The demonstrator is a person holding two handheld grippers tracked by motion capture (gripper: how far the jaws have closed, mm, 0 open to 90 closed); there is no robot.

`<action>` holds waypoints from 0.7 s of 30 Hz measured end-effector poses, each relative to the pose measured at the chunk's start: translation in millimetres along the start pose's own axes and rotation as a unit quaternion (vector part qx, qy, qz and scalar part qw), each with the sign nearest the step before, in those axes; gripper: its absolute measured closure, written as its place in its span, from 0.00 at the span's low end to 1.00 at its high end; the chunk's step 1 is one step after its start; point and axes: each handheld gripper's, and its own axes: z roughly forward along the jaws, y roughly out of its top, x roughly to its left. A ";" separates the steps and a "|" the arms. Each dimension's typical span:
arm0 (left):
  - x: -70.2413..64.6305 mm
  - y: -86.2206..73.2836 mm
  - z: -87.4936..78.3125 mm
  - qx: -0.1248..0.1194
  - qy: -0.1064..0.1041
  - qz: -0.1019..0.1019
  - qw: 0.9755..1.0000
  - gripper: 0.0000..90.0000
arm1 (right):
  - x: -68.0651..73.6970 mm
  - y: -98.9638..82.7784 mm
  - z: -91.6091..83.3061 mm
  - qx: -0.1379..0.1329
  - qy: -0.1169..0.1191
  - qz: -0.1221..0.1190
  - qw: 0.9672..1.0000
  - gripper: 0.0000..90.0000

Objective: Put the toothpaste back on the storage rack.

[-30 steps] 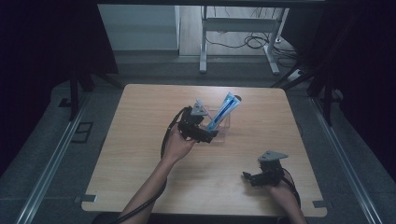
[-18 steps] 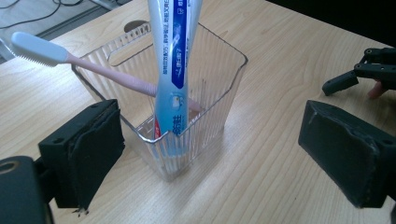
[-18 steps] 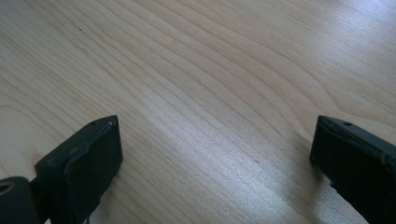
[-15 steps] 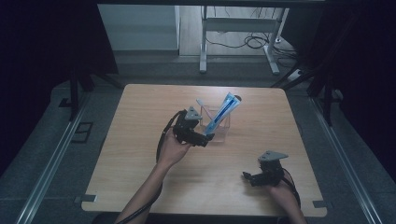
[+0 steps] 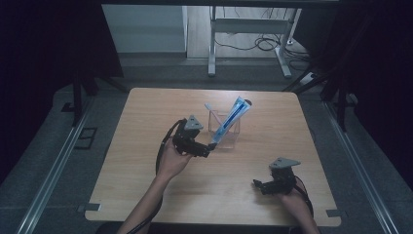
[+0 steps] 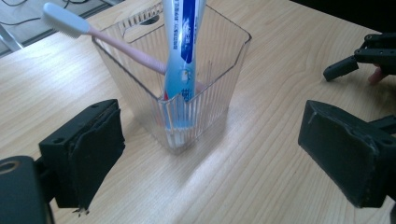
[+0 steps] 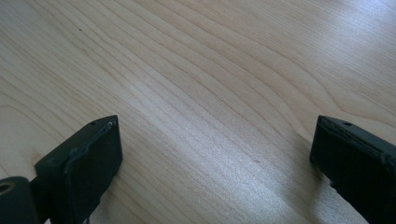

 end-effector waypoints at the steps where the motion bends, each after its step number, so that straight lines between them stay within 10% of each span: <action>1: 0.0 -1.0 -0.7 -0.001 0.000 -0.001 1.000 0.08 | -0.1 0.0 0.0 0.000 0.000 -0.001 1.000 0.02; 21: 2.8 -34.0 -25.9 -0.005 0.009 -0.020 1.000 0.08 | 0.1 0.1 0.1 -0.001 0.000 0.000 1.000 0.02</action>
